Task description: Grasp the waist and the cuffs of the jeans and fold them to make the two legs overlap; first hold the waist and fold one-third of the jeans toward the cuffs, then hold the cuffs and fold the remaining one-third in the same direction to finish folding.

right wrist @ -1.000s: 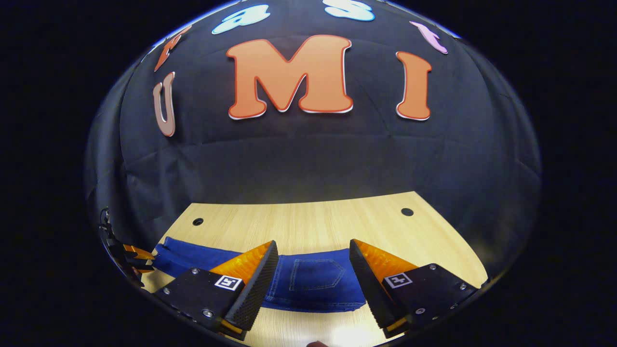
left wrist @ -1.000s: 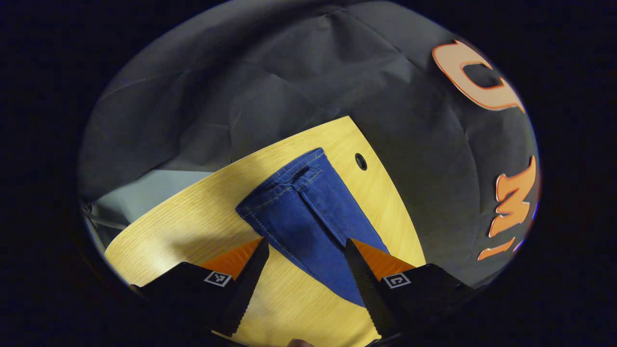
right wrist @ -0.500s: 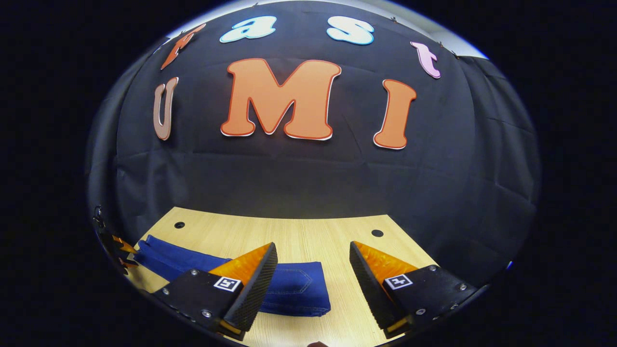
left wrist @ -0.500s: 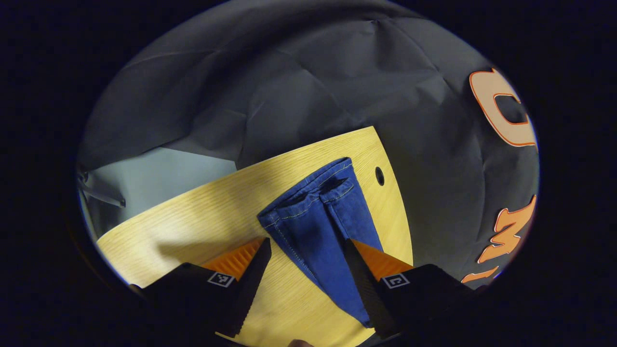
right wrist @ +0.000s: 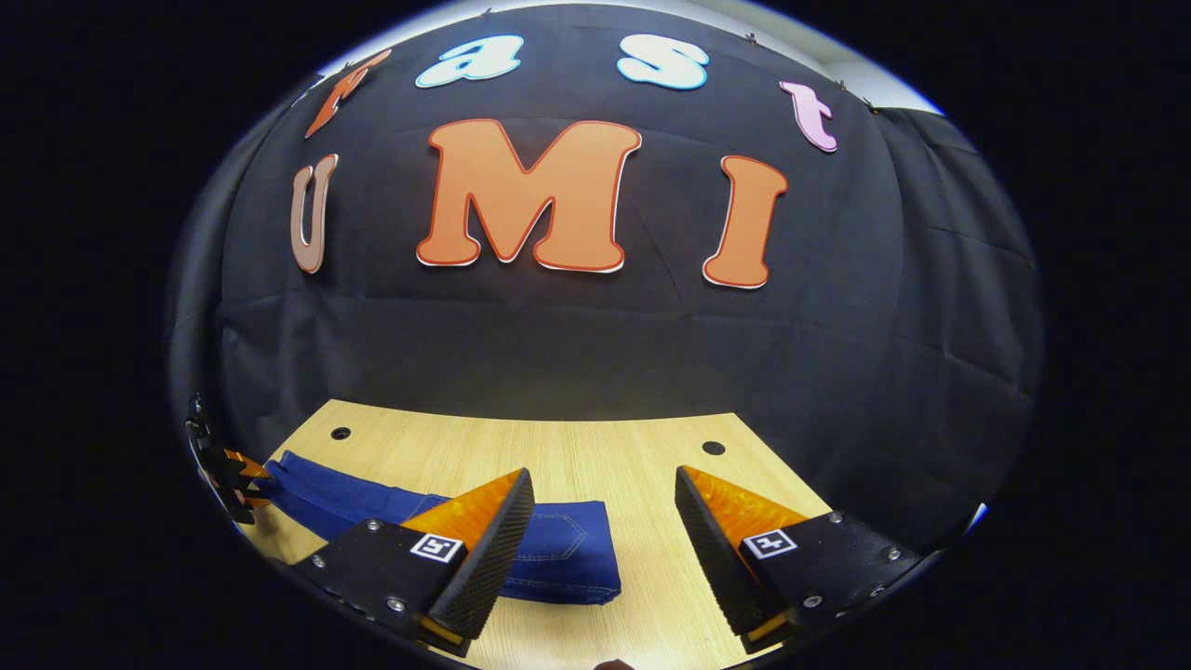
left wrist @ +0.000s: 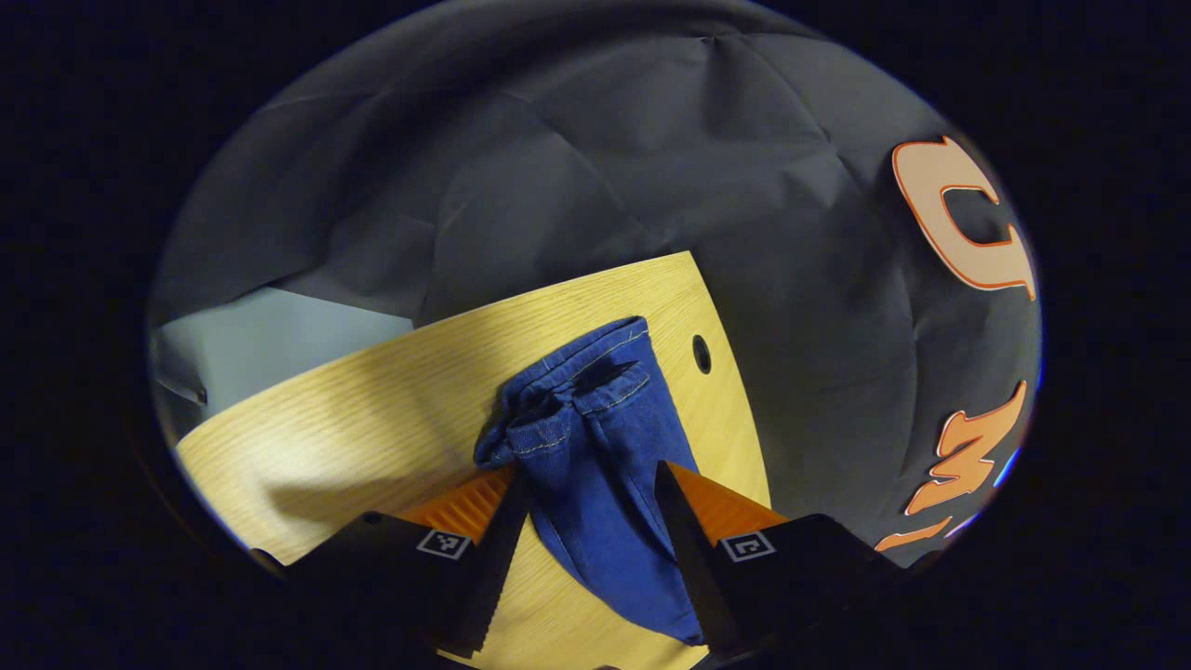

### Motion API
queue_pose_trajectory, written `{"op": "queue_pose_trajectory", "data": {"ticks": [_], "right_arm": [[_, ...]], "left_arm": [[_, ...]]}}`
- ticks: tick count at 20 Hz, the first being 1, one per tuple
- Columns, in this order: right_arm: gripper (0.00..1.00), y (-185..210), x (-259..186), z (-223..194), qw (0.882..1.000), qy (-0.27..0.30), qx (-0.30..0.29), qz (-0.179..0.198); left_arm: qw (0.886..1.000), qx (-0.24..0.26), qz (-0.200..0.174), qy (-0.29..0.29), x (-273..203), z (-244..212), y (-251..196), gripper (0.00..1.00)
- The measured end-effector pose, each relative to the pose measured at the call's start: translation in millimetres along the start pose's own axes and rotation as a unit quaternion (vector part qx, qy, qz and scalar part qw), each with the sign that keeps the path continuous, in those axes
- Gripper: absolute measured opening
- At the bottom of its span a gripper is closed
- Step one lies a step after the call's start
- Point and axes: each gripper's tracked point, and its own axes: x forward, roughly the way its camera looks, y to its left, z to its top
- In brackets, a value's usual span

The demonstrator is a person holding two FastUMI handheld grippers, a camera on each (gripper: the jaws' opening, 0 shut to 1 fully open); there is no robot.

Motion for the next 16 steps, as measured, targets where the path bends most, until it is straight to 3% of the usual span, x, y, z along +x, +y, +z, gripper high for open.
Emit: {"op": "queue_pose_trajectory", "data": {"ticks": [3, 5, 8, 13, 16], "right_arm": [[0.94, -7, -1, -3, 1.000, 0.006, -0.001, -0.006], [0.94, -11, -2, -4, 1.000, 0.010, 0.003, -0.009], [0.94, -13, -3, -8, 1.000, 0.017, 0.001, -0.008], [0.95, -13, 0, -12, 1.000, 0.026, -0.004, -0.004], [0.94, -12, 1, -10, 1.000, 0.026, -0.007, -0.001]], "left_arm": [[1.000, -0.022, -0.007, 0.011, 5, -1, 2, 0.79], [0.998, -0.056, -0.012, 0.007, 18, 2, 9, 0.67], [0.997, -0.076, -0.014, 0.014, 30, -1, 8, 0.08], [0.997, -0.076, -0.029, 0.007, 17, 2, 10, 0.03], [0.998, -0.046, -0.049, -0.007, -5, 5, -5, 0.01]]}}
